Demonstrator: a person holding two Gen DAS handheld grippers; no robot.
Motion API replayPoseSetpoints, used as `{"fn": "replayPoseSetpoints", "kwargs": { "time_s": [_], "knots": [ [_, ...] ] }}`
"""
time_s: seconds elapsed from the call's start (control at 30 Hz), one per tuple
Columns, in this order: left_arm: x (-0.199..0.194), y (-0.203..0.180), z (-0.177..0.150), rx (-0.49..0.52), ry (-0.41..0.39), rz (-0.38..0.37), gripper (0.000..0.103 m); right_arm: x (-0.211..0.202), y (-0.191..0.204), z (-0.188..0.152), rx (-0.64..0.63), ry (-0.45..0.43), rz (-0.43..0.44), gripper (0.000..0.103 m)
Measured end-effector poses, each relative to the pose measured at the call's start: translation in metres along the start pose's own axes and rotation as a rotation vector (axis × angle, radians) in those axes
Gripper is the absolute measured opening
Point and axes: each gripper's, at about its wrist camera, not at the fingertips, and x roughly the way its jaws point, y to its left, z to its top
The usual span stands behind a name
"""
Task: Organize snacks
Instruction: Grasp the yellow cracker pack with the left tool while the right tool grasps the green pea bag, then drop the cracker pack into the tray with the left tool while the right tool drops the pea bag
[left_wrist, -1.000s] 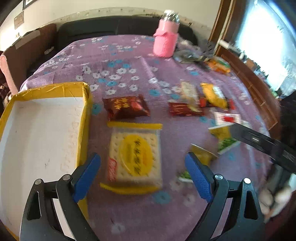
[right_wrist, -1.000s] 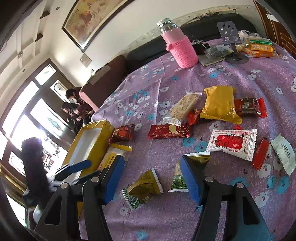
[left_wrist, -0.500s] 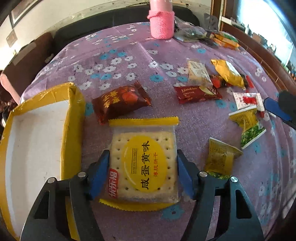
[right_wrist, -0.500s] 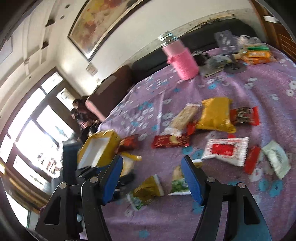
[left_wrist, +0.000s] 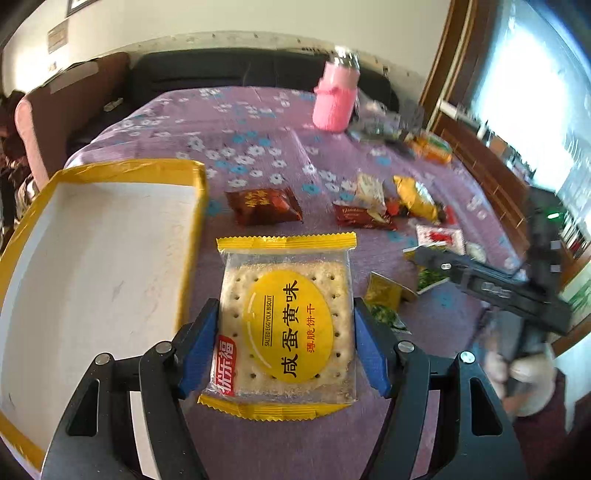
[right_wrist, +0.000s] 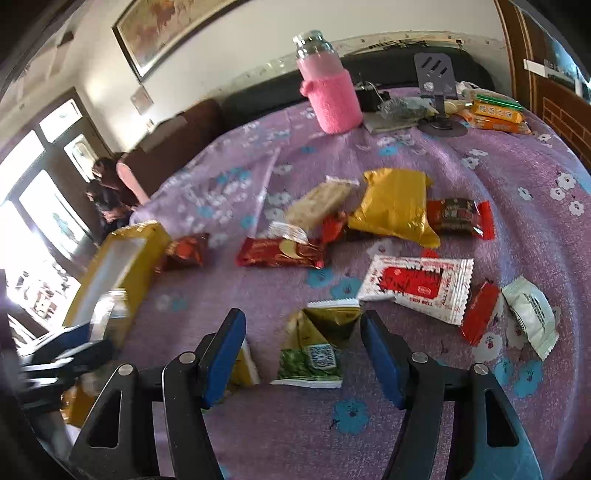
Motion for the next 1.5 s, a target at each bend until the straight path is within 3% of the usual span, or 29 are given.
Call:
{"fn": "replayPoseSetpoints", "kwargs": {
  "time_s": [0.17,0.23,0.53,0.63,0.83,1.07,1.3,1.5],
  "knots": [
    [-0.019,0.016,-0.014,-0.030,-0.037,0.015,0.068,0.009,-0.002,-0.005,0.003,0.010,-0.044,0.059],
    [-0.024,0.024,-0.019,-0.044,-0.044,0.014,0.068,0.009,-0.002,-0.006,0.004,0.001,-0.046,0.040],
    [-0.059,0.068,-0.035,-0.117,-0.104,0.038,0.069,-0.008,-0.005,-0.007,0.051,-0.048,-0.081,0.039],
    [-0.071,0.092,-0.037,-0.138,-0.114,0.076,0.069,-0.033,0.007,-0.007,0.062,-0.090,-0.049,0.039],
    [-0.071,0.146,-0.048,-0.231,-0.098,0.171,0.069,-0.051,0.086,-0.002,-0.062,-0.068,0.110,0.039],
    [-0.057,0.176,-0.051,-0.248,-0.058,0.248,0.069,0.003,0.217,-0.018,-0.218,0.116,0.352,0.038],
    [-0.051,0.197,-0.058,-0.282,-0.029,0.259,0.069,0.050,0.298,-0.056,-0.383,0.231,0.382,0.038],
    [-0.058,0.203,-0.062,-0.303,-0.054,0.244,0.070,0.071,0.311,-0.068,-0.418,0.254,0.354,0.041]
  ]
}}
